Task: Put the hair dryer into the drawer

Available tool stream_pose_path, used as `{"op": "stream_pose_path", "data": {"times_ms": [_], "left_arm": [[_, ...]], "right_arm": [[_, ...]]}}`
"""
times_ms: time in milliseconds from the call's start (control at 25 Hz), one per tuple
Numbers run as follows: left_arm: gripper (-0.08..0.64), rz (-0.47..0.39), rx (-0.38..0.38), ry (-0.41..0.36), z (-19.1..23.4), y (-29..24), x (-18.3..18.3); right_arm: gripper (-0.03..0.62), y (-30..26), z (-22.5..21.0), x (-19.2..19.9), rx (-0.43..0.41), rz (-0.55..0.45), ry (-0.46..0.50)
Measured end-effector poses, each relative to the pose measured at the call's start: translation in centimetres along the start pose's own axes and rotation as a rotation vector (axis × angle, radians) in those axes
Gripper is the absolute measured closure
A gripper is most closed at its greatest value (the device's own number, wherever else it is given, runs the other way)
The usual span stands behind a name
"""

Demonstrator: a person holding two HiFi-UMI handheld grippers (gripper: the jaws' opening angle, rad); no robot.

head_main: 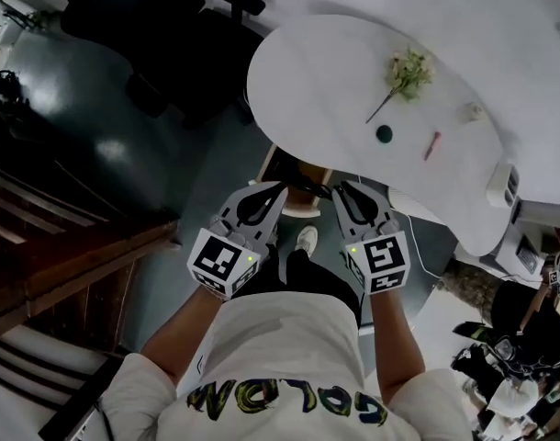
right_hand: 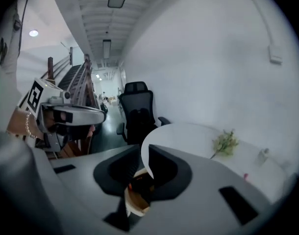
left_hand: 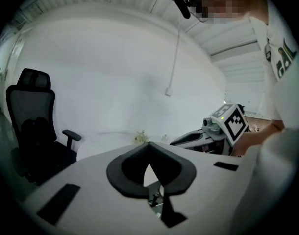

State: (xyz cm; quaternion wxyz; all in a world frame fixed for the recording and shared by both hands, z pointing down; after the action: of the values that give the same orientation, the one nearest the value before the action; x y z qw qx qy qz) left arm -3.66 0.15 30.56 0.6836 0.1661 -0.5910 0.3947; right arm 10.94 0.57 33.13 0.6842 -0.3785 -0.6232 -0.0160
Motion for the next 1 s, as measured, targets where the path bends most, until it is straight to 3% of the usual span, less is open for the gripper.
{"op": "stream_pose_path", "data": {"times_ms": [400, 1000], "left_arm": [[0.548, -0.2, -0.011, -0.072, -5.5, 2.8, -9.2], [0.548, -0.344, -0.004, -0.133, -10.1, 5.6, -15.8]], "right_arm": [[0.539, 9.3, 1.9, -8.8, 0.04, -0.252, -0.003], [0.561, 16.7, 2.3, -14.0, 0.106, -0.408, 0.043]]}}
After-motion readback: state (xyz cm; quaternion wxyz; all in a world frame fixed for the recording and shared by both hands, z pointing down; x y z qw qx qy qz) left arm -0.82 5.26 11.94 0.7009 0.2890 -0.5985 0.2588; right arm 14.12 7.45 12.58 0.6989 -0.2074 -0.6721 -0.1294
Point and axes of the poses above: the fingertips, and each gripper's own axes: y backward along the fingers, z to its left, x out of its underside, the point moved 4 cm from there along y, backward along the fingers, and after that the axes turned 2 degrees about -z, right-handed, at the moved point
